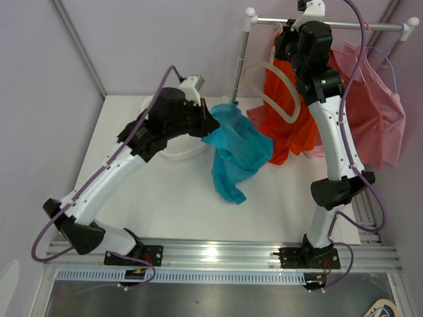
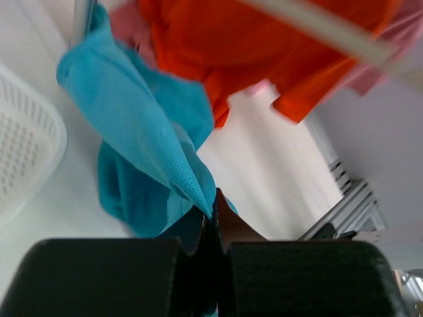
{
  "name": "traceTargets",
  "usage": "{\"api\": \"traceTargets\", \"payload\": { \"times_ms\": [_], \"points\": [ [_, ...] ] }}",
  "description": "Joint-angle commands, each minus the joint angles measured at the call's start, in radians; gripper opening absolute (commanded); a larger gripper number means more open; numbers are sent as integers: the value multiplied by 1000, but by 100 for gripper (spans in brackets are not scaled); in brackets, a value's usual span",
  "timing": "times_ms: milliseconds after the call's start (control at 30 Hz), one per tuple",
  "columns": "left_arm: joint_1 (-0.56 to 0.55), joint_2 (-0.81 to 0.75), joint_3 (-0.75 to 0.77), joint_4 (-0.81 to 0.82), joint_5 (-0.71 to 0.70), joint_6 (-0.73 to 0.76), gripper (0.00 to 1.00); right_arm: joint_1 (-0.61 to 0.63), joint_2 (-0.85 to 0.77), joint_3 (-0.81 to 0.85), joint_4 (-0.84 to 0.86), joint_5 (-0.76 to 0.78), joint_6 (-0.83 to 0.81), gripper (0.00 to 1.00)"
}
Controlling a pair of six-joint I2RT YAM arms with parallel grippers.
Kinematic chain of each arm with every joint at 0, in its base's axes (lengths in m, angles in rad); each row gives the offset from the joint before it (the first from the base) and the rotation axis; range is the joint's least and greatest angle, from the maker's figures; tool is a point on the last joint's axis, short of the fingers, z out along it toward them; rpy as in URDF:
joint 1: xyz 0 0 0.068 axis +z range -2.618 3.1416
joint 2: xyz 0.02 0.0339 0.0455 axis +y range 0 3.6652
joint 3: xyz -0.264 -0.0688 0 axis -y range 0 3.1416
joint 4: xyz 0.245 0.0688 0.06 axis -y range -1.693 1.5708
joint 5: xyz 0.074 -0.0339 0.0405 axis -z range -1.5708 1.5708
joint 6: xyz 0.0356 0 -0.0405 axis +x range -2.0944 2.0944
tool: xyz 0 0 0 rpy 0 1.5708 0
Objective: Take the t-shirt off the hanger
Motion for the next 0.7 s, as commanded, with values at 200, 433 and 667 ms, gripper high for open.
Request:
{"api": "traceTargets", "payload": {
  "times_ms": [200, 433, 667],
  "points": [
    [49, -67, 283, -37, 80, 74, 1, -8, -29, 57, 105, -4, -24, 0],
    [119, 14, 537, -80, 92, 98, 1, -7, -34, 61, 145, 11, -47, 0],
    [223, 111, 705, 30, 31, 118, 1, -8, -15, 70, 197, 0, -55, 0]
  ]
}}
